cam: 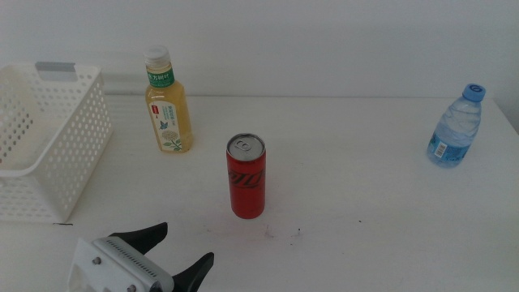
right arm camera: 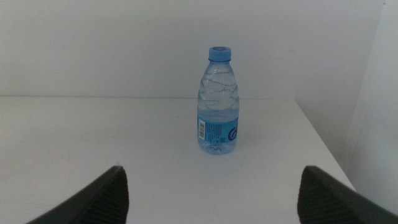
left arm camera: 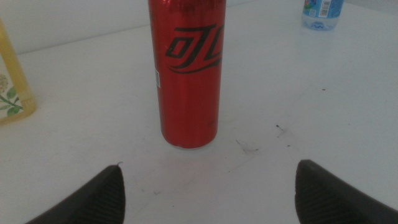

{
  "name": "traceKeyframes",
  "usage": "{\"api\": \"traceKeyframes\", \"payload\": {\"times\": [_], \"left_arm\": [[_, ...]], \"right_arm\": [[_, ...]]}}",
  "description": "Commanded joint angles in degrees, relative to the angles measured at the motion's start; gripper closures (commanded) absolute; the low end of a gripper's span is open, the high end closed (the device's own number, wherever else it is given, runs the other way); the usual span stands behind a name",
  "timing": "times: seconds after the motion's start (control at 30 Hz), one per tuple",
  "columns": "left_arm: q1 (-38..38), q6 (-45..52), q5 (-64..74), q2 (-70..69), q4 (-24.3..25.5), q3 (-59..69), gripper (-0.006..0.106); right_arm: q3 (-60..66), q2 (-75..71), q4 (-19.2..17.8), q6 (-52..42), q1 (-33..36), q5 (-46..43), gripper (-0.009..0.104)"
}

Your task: Use arms to grab the bottles and put them into the dustbin to the left of the table.

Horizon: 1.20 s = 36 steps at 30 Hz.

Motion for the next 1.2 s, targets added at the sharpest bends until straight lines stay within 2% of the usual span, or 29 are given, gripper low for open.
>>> {"api": "traceKeyframes", "payload": {"times": [0.0,0.17,0.37,0.53,0.77,1.17], "left_arm": [[-0.2,-0.8,-1.3,0.2,0.7,0.2,0.007],[-0.2,-0.8,-1.3,0.2,2.6,0.2,0.007],[-0.2,-1.9,-1.3,0.3,1.1,-0.6,0.007],[-0.2,1.9,-1.3,2.2,2.2,-6.2,0.007],[-0.2,-0.8,-1.3,10.8,1.7,-15.3,0.007],[-0.2,-3.4,-1.3,24.0,-2.9,-27.8,0.007]], "right_arm": [[0.2,-0.3,-0.6,-0.3,-0.5,-0.7,0.003],[0.2,-0.3,-0.6,-0.3,-0.5,-0.7,0.003],[0.2,-0.3,-0.6,-0.3,-0.5,-0.7,0.003],[0.2,-0.3,-0.6,-0.3,-0.5,-0.7,0.003],[0.2,-0.3,-0.6,-0.3,-0.5,-0.7,0.003],[0.2,-0.3,-0.6,-0.3,-0.5,-0.7,0.003]]}}
